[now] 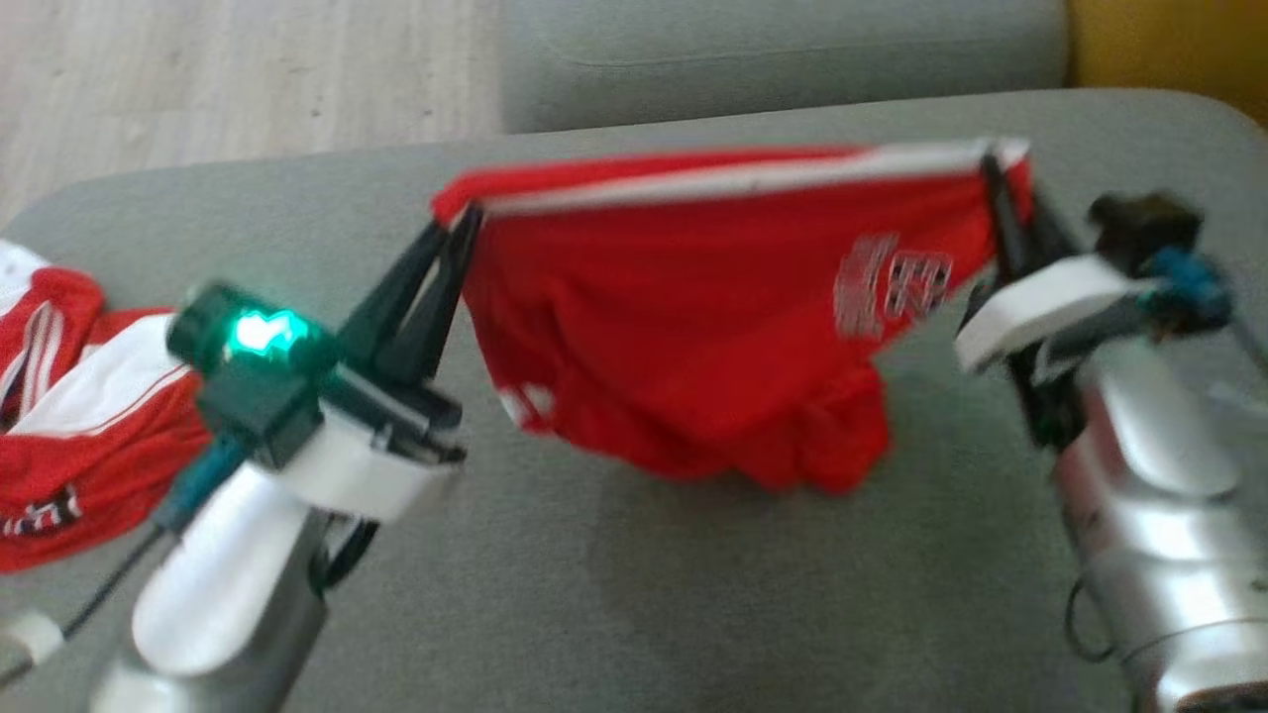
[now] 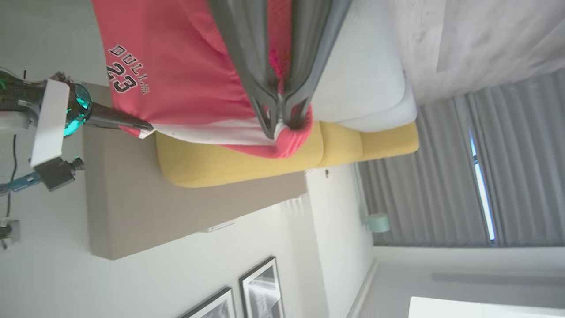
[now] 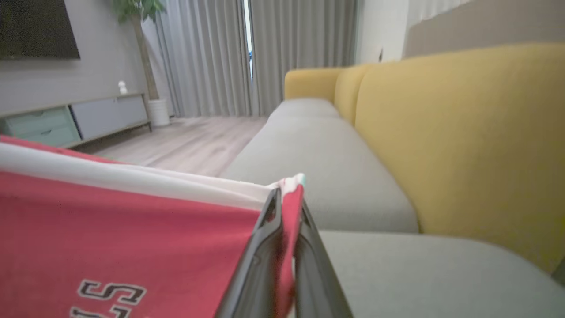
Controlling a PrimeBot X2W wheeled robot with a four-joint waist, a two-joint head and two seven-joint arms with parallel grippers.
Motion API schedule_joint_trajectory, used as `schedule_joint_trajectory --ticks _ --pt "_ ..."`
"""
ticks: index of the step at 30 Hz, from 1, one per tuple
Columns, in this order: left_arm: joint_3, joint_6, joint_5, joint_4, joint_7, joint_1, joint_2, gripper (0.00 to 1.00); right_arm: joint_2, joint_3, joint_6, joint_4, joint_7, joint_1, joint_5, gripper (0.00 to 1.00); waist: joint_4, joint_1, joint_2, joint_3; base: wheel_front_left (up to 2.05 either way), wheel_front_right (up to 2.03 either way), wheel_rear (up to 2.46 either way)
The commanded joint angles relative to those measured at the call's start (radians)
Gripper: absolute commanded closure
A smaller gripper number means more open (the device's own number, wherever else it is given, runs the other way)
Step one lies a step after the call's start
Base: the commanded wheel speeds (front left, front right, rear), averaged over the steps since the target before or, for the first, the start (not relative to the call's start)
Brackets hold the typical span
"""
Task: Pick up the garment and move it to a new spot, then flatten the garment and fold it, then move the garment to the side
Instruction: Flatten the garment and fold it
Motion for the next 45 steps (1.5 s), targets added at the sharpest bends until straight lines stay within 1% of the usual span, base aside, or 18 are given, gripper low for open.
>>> schedule_joint_trajectory --ticks 1,4,8,12,14,16,18,21,23,25,28,30,33,36,38,40,43,45 --pt "0.026 0.002 -0.012 -0.040 -0.005 -0.073 0.039 1.00 -0.024 0.005 -0.001 -0.066 -0.011 -0.055 0.016 1.00 -0.025 0.0000 0.0000 -0.002 0.00 0.00 0.00" --pt "-0.021 0.002 -0.046 -0.064 -0.005 -0.150 0.059 1.00 -0.073 0.010 -0.001 -0.193 0.018 -0.056 0.048 1.00 -0.047 0.0000 0.0000 -0.013 0.00 0.00 0.00" --pt "-0.073 0.002 -0.111 -0.104 -0.002 -0.226 0.094 1.00 -0.127 -0.004 -0.001 -0.393 0.089 -0.040 0.094 1.00 -0.064 0.0000 0.0000 -0.026 0.00 0.00 0.00" --pt "-0.082 0.002 -0.184 -0.155 0.023 -0.303 0.123 1.00 -0.171 -0.020 -0.001 -0.594 0.185 -0.021 0.132 1.00 -0.065 0.0000 0.0000 -0.026 0.00 0.00 0.00" --pt "-0.087 0.002 -0.212 -0.167 0.042 -0.340 0.135 1.00 -0.185 -0.030 -0.001 -0.661 0.231 -0.022 0.157 1.00 -0.064 0.0000 0.0000 -0.026 0.00 0.00 0.00" --pt "-0.098 0.002 -0.239 -0.167 0.063 -0.377 0.144 1.00 -0.199 -0.036 -0.001 -0.698 0.270 -0.031 0.174 1.00 -0.061 0.0000 0.0000 -0.018 0.00 0.00 0.00" --pt "-0.118 0.002 -0.285 -0.151 0.097 -0.414 0.148 1.00 -0.207 -0.033 -0.001 -0.703 0.301 -0.049 0.198 1.00 -0.056 0.0000 0.0000 0.001 0.00 0.00 0.00" --pt "-0.158 0.002 -0.371 -0.108 0.140 -0.486 0.157 1.00 -0.224 -0.004 -0.001 -0.666 0.324 -0.098 0.216 1.00 -0.048 0.0000 0.0000 0.049 0.00 0.00 0.00" --pt "-0.179 0.002 -0.421 -0.065 0.151 -0.542 0.167 1.00 -0.224 0.010 -0.001 -0.624 0.318 -0.144 0.224 1.00 -0.042 0.0000 0.0000 0.092 0.00 0.00 0.00" --pt "-0.187 0.002 -0.435 -0.036 0.150 -0.573 0.171 1.00 -0.224 0.018 -0.001 -0.599 0.308 -0.171 0.228 1.00 -0.039 0.0000 0.0000 0.115 0.00 0.00 0.00" --pt "-0.226 0.002 -0.428 0.071 0.116 -0.677 0.172 1.00 -0.242 0.063 -0.001 -0.527 0.241 -0.251 0.212 1.00 -0.018 0.0000 0.0000 0.186 0.00 0.00 0.00" --pt "-0.249 0.002 -0.417 0.148 0.074 -0.749 0.152 1.00 -0.251 0.077 -0.001 -0.482 0.196 -0.300 0.205 1.00 -0.002 0.0000 0.0000 0.229 0.00 0.00 0.00" --pt "-0.257 0.002 -0.393 0.248 0.019 -0.859 0.116 1.00 -0.268 0.079 -0.001 -0.430 0.105 -0.390 0.177 1.00 0.013 0.0000 0.0000 0.281 0.00 0.00 0.00" --pt "-0.256 0.002 -0.376 0.303 -0.002 -0.925 0.080 1.00 -0.281 0.072 -0.001 -0.390 0.020 -0.453 0.132 1.00 0.028 0.0000 0.0000 0.313 0.00 0.00 0.00" --pt "-0.249 0.002 -0.363 0.299 -0.004 -0.926 0.065 1.00 -0.280 0.072 -0.001 -0.375 -0.006 -0.470 0.124 1.00 0.034 0.0000 0.0000 0.328 0.00 0.00 0.00" --pt "-0.240 0.002 -0.344 0.278 -0.005 -0.891 0.065 1.00 -0.283 0.079 -0.001 -0.375 -0.025 -0.468 0.108 1.00 0.038 0.0000 0.0000 0.343 0.00 0.00 0.00" --pt "-0.209 0.002 -0.330 0.239 -0.005 -0.793 0.069 1.00 -0.285 0.089 -0.001 -0.369 -0.038 -0.432 0.104 1.00 0.042 0.0000 0.0000 0.356 0.00 0.00 0.00" --pt "-0.194 0.002 -0.335 0.207 -0.005 -0.712 0.068 1.00 -0.285 0.068 -0.001 -0.382 -0.041 -0.386 0.110 1.00 0.048 0.0000 0.0000 0.362 0.00 0.00 0.00"
